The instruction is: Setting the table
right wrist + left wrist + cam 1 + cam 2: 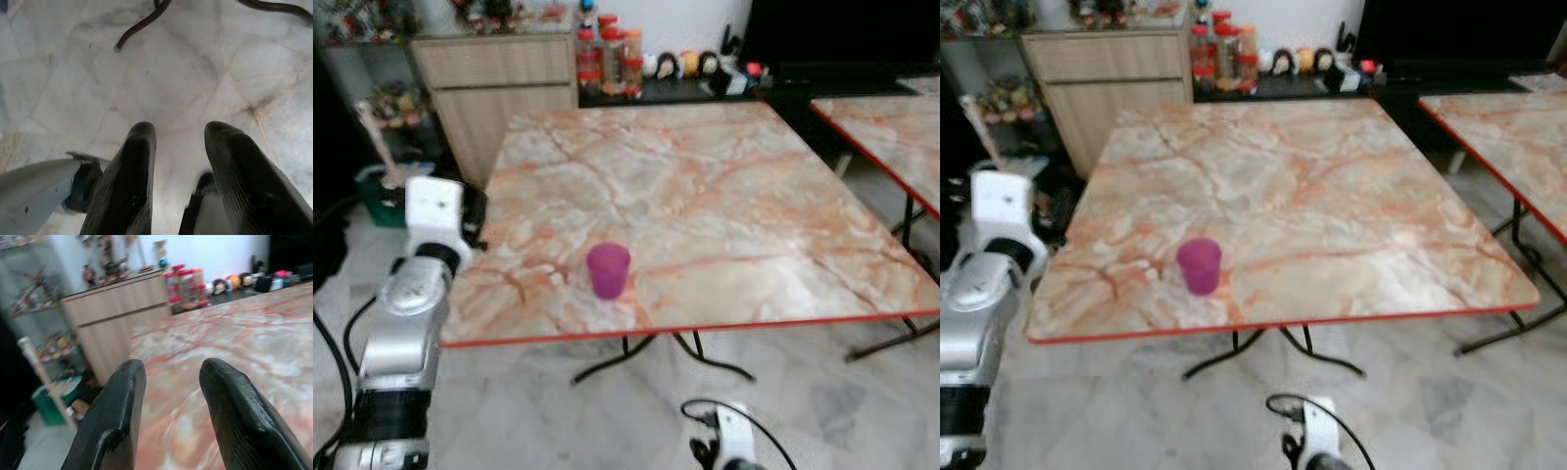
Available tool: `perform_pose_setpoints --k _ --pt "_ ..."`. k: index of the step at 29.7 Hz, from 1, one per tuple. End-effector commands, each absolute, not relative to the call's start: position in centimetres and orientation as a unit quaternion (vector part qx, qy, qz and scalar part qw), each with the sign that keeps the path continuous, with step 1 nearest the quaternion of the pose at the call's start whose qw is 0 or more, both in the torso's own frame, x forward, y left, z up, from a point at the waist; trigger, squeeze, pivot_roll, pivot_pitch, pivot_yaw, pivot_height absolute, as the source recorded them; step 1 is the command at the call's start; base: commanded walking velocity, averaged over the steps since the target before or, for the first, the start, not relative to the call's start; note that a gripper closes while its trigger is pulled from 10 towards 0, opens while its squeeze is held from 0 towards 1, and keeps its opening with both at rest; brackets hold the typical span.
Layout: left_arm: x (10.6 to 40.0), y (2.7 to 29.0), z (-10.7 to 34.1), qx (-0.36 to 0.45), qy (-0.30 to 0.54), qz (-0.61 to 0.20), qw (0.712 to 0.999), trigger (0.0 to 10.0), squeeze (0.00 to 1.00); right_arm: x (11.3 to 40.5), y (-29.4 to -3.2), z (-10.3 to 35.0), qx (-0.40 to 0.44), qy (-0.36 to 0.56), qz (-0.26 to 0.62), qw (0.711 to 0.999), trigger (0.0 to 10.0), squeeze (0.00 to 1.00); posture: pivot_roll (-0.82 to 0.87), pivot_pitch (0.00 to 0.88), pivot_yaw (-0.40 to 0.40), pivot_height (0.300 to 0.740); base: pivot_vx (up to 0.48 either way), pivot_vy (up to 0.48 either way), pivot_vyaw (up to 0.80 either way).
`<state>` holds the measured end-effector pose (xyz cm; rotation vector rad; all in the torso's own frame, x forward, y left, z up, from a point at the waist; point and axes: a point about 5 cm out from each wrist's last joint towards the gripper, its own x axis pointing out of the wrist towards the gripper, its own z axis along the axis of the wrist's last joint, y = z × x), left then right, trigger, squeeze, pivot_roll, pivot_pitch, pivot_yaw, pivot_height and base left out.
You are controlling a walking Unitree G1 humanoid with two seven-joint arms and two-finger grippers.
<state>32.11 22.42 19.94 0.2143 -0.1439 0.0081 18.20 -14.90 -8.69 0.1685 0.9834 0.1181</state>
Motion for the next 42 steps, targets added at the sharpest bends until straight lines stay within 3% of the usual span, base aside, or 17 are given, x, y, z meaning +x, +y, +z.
perform_pose_setpoints --k 1,8,17,18,23,24,38,42 --pt "32.3 21.5 20.4 0.107 -0.081 -0.014 0.991 10.0 0.0 17.7 -15.9 -8.9 0.075 0.48 0.04 0.873 10.0 0.0 0.07 0.0 0.015 0.74 0.409 0.0 0.0" --pt "32.1 20.6 20.3 0.111 -0.08 -0.055 0.989 10.0 0.0 17.6 -16.1 -8.9 0.073 0.482 0.039 0.872 10.0 0.0 0.08 0.0 0.011 0.74 0.209 0.0 0.0" --pt "30.3 19.4 17.3 0.13 0.003 -0.159 0.979 10.0 0.0 17.5 -16.1 -9.0 0.074 0.484 0.04 0.871 10.0 0.0 0.09 0.0 0.016 0.74 0.0 0.0 0.0" --pt "30.2 19.5 17.1 0.134 0.007 -0.16 0.978 10.0 1.0 17.5 -16.1 -9.0 0.075 0.484 0.04 0.871 10.0 0.0 0.09 0.0 0.014 0.74 0.0 0.0 0.0" --pt "29.9 18.8 16.4 0.142 0.03 -0.185 0.972 10.0 1.0 17.4 -16.0 -9.0 0.075 0.485 0.042 0.87 10.0 0.0 0.09 0.0 0.015 0.74 0.0 0.0 0.0" --pt "29.9 18.3 16.3 0.151 0.034 -0.202 0.967 10.0 0.0 17.4 -16.0 -9.0 0.076 0.485 0.042 0.87 10.0 0.0 0.08 0.0 0.016 0.74 0.0 0.0 0.0" --pt "30.4 16.2 16.3 0.178 0.061 -0.288 0.939 10.0 0.0 17.3 -15.9 -9.1 0.078 0.485 0.042 0.87 10.0 0.0 0.08 0.0 0.024 0.74 0.0 0.0 0.0" --pt "30.7 16.0 16.0 0.223 0.08 -0.311 0.921 10.0 0.0 17.3 -15.8 -9.1 0.078 0.485 0.041 0.87 10.0 0.0 0.07 0.0 0.029 0.74 0.0 0.0 0.0"
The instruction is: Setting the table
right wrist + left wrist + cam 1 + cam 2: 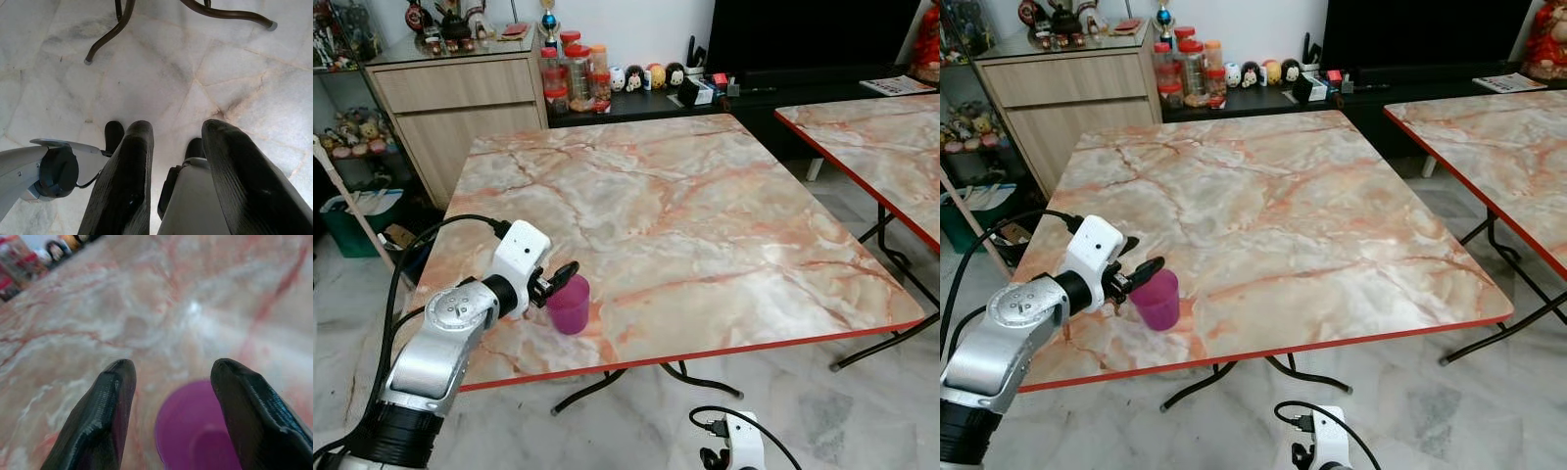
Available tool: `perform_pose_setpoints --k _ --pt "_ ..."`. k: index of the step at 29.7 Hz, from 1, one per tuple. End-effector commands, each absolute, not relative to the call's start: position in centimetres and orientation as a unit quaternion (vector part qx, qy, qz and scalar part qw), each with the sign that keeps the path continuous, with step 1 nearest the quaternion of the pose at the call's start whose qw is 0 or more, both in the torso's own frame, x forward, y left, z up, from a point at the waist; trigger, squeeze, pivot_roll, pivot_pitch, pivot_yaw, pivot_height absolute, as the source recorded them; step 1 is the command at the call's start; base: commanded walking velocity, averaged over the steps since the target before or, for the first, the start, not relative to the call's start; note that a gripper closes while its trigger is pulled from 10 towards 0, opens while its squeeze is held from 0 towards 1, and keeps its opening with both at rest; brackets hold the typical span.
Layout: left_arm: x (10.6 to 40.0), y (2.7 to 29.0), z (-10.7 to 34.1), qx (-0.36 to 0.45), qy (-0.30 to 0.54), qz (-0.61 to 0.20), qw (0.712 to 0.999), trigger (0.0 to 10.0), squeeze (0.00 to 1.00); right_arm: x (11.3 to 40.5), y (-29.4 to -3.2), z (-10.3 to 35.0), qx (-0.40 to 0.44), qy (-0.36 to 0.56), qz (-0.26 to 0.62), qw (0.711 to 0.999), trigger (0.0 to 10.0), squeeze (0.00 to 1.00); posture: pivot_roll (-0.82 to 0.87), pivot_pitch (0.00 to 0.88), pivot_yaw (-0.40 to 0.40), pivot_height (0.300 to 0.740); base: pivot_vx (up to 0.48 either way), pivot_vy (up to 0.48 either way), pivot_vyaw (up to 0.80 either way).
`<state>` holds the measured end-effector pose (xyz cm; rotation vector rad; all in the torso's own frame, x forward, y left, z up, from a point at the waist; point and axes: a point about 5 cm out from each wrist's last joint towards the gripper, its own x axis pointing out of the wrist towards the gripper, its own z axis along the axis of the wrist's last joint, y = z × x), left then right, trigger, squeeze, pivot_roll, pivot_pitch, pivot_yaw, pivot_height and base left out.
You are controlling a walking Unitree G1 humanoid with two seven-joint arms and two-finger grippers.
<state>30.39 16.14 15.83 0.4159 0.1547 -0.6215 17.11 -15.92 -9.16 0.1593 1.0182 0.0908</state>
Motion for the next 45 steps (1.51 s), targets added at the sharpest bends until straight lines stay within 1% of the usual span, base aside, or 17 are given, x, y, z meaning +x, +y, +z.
perform_pose_setpoints --k 1,10,18,20,24,29,32,37,40,45 --pt "30.8 15.9 15.8 0.235 0.088 -0.31 0.917 10.0 0.0 17.4 -15.8 -9.1 0.078 0.484 0.042 0.87 10.0 0.0 0.07 0.0 0.028 0.74 0.0 0.0 0.0" --pt "32.0 15.8 15.3 0.251 0.111 -0.292 0.916 10.0 0.0 17.4 -15.8 -9.0 0.079 0.483 0.04 0.871 10.0 0.0 0.06 0.0 0.032 0.74 0.0 0.0 0.0" --pt "32.1 15.8 15.0 0.25 0.12 -0.296 0.914 10.0 0.0 17.6 -15.9 -9.0 0.08 0.481 0.039 0.872 10.0 0.0 0.06 0.0 0.031 0.74 0.0 0.0 0.0" --pt "32.0 16.1 15.0 0.251 0.123 -0.296 0.913 10.0 0.0 17.6 -15.9 -9.0 0.081 0.481 0.037 0.872 10.0 0.0 0.06 0.0 0.032 0.74 0.0 0.0 0.0" --pt "31.8 17.1 16.0 0.219 0.11 -0.28 0.928 10.0 0.0 17.7 -15.9 -8.9 0.083 0.48 0.035 0.873 10.0 0.0 0.07 0.0 0.03 0.74 0.0 0.0 0.0" --pt "31.4 18.2 16.8 0.208 0.103 -0.272 0.934 10.0 0.0 17.7 -16.0 -8.9 0.083 0.48 0.035 0.873 10.0 0.0 0.08 0.0 0.025 0.74 0.0 0.0 0.0" --pt "31.0 18.6 16.5 0.216 0.114 -0.275 0.93 10.0 0.0 17.7 -16.0 -8.9 0.082 0.48 0.037 0.873 10.0 0.0 0.08 0.0 0.024 0.74 0.0 0.0 0.0" --pt "30.6 18.6 16.1 0.216 0.123 -0.29 0.924 10.0 0.0 17.8 -16.0 -8.9 0.082 0.479 0.035 0.873 10.0 0.0 0.07 0.0 0.023 0.74 0.0 0.0 0.0" --pt "30.3 18.4 15.6 0.228 0.135 -0.304 0.915 10.0 0.0 17.8 -16.0 -8.9 0.083 0.479 0.034 0.873 10.0 0.0 0.08 0.0 0.021 0.74 0.0 0.0 0.0" --pt "30.3 18.1 15.5 0.224 0.136 -0.305 0.916 10.0 0.0 17.8 -16.0 -8.9 0.082 0.479 0.034 0.873 10.0 0.0 0.07 0.0 0.02 0.74 0.0 0.0 0.0"
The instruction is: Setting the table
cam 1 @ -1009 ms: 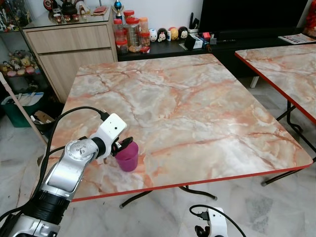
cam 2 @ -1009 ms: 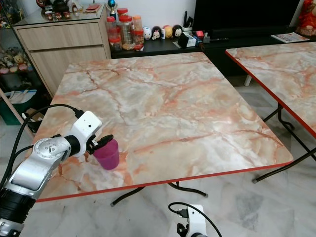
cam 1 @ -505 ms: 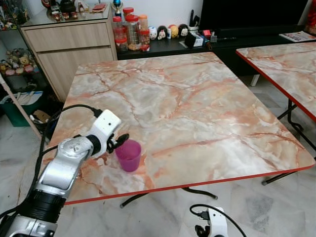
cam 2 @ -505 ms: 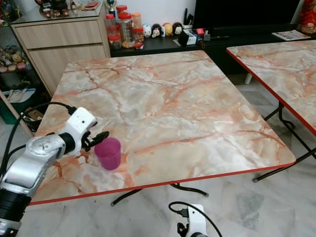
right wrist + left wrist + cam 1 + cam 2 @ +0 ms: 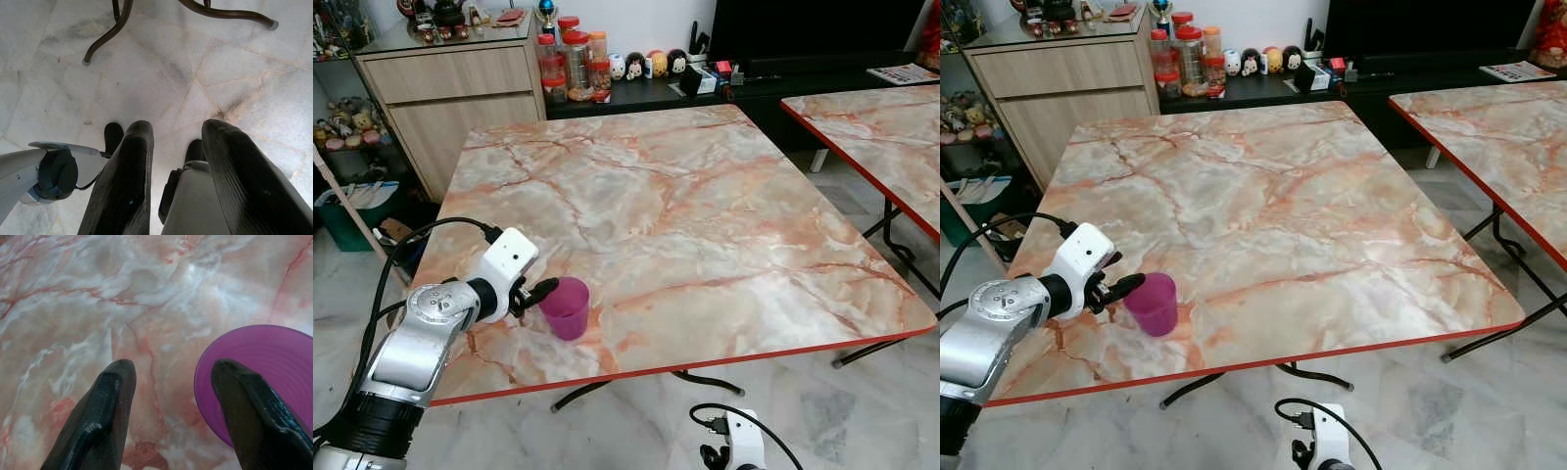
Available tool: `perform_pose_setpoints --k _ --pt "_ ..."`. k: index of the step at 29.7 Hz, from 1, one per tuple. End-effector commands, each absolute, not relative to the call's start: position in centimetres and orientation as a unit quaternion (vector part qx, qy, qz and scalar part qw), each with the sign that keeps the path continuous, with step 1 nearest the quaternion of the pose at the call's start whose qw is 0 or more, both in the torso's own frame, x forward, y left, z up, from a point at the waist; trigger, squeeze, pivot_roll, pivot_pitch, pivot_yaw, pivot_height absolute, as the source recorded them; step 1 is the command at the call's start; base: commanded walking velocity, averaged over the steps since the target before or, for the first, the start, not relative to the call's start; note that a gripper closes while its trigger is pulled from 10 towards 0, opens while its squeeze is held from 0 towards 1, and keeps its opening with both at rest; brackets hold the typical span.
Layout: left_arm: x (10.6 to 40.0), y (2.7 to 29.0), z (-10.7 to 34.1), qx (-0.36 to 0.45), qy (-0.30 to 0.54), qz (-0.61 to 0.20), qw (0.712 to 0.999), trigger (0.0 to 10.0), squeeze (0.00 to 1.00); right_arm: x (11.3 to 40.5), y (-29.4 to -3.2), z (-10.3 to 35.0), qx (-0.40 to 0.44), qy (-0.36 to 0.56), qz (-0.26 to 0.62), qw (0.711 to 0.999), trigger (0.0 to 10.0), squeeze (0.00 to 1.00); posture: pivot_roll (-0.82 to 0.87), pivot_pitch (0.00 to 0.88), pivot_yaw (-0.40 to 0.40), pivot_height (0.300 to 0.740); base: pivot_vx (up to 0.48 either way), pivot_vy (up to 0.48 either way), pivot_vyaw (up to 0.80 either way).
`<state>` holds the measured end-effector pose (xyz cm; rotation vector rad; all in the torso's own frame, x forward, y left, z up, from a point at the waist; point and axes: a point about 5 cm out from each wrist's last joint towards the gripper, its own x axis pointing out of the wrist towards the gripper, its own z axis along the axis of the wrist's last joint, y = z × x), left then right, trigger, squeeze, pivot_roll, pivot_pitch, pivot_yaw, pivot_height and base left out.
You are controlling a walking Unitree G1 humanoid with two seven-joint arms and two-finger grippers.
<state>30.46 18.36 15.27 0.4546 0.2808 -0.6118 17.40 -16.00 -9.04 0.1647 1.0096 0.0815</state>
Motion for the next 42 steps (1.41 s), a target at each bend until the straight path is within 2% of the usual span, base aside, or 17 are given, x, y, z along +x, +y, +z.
perform_pose_setpoints --k 1,41,42 --pt "30.3 18.1 15.5 0.222 0.136 -0.305 0.916 10.0 0.0 17.8 -16.0 -8.9 0.082 0.479 0.034 0.873 10.0 0.0 0.07 0.0 0.02 0.74 0.0 0.0 0.0" --pt "30.4 17.1 14.4 0.227 0.159 -0.323 0.905 10.0 0.0 17.6 -15.8 -9.0 0.083 0.482 0.041 0.871 10.0 0.0 0.06 0.0 0.027 0.74 0.0 0.0 0.0" --pt "30.5 17.1 14.5 0.225 0.156 -0.321 0.906 9.7 0.0 17.6 -15.8 -9.0 0.084 0.482 0.04 0.871 10.0 0.0 0.06 0.0 0.027 0.74 0.0 0.0 0.0"
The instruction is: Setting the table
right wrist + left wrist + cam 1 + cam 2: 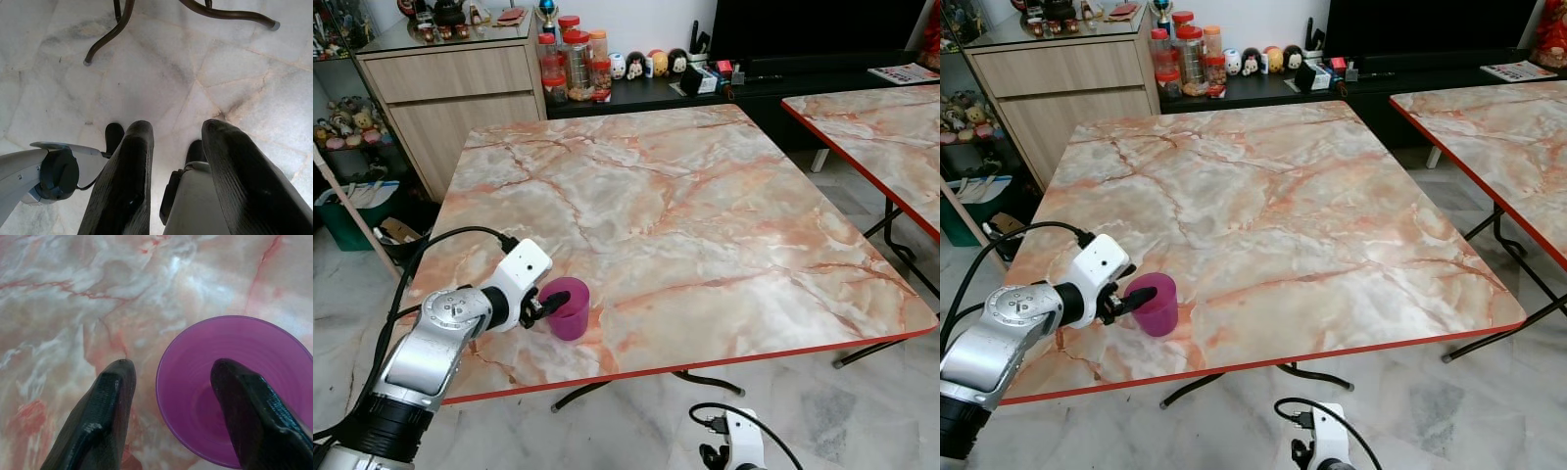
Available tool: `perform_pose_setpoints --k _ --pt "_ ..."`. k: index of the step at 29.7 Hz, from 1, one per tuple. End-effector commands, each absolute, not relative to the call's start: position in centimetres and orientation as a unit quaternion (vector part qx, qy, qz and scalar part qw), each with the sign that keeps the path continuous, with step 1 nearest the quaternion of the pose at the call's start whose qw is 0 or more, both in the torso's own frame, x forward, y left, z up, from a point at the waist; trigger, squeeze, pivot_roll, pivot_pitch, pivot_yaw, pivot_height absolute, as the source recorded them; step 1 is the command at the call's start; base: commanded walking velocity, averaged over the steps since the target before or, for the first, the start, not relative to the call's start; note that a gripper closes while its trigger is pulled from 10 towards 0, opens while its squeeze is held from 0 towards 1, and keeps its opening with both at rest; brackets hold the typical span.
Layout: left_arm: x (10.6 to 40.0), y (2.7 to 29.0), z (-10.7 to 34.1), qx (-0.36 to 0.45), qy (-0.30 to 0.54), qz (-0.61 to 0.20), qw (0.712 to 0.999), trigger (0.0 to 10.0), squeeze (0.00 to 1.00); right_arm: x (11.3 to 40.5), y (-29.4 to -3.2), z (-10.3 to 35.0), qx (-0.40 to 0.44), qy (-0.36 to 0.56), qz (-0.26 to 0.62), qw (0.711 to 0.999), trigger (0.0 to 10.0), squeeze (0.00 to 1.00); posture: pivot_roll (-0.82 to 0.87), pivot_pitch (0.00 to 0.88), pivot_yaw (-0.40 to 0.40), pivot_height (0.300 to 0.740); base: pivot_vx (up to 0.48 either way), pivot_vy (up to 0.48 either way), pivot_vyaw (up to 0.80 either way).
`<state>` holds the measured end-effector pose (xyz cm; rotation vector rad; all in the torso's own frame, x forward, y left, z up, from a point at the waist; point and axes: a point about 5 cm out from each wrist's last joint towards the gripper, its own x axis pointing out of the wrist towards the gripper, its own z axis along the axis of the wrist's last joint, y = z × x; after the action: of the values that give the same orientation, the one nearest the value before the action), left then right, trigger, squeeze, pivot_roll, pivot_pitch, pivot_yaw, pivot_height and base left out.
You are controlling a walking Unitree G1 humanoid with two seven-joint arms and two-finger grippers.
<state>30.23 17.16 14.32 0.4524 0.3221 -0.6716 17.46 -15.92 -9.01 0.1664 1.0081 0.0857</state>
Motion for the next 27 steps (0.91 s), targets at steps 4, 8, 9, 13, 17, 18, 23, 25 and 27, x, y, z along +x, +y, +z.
perform_pose_setpoints --k 4,8,9,13,17,18,23,25,27 --pt "30.68 17.07 14.65 0.224 0.152 -0.316 0.909 2.9 0.0 17.58 -15.82 -8.97 0.084 0.482 0.039 0.871 10.0 0.0 0.06 0.0 0.027 0.74 0.0 0.0 0.0" --pt "30.69 17.04 14.62 0.225 0.153 -0.318 0.908 3.3 0.0 17.62 -15.81 -8.95 0.084 0.482 0.038 0.872 10.0 0.0 0.06 0.0 0.028 0.74 0.0 0.0 0.0" --pt "30.69 17.04 14.61 0.225 0.154 -0.318 0.908 3.3 0.0 17.63 -15.81 -8.95 0.084 0.481 0.038 0.872 10.0 0.0 0.06 0.0 0.028 0.74 0.0 0.0 0.0" --pt "30.68 17.03 14.57 0.226 0.155 -0.318 0.908 3.3 0.0 17.64 -15.81 -8.94 0.084 0.481 0.038 0.872 10.0 0.0 0.06 0.0 0.027 0.74 0.0 0.0 0.0" --pt "30.47 16.97 14.34 0.228 0.163 -0.327 0.902 3.6 0.0 17.66 -15.8 -8.94 0.086 0.482 0.038 0.871 10.0 0.0 0.06 0.0 0.029 0.74 0.0 0.0 0.0" --pt "30.25 16.94 14.13 0.233 0.169 -0.335 0.897 4.6 0.0 17.65 -15.81 -8.94 0.087 0.482 0.037 0.871 10.0 0.0 0.06 0.0 0.029 0.74 0.0 0.0 0.0" --pt "30.12 16.87 14.03 0.234 0.171 -0.338 0.895 10.0 0.0 17.66 -15.82 -8.94 0.088 0.482 0.036 0.871 10.0 0.0 0.06 0.0 0.029 0.74 0.0 0.0 0.0" --pt "30.08 16.85 13.98 0.234 0.172 -0.339 0.895 10.0 0.0 17.66 -15.82 -8.94 0.088 0.482 0.036 0.871 10.0 0.0 0.06 0.0 0.029 0.74 0.0 0.0 0.0" --pt "30.08 16.9 13.92 0.236 0.175 -0.338 0.894 10.0 0.0 17.68 -15.84 -8.93 0.088 0.481 0.036 0.871 10.0 0.0 0.06 0.0 0.028 0.74 0.0 0.0 0.0"
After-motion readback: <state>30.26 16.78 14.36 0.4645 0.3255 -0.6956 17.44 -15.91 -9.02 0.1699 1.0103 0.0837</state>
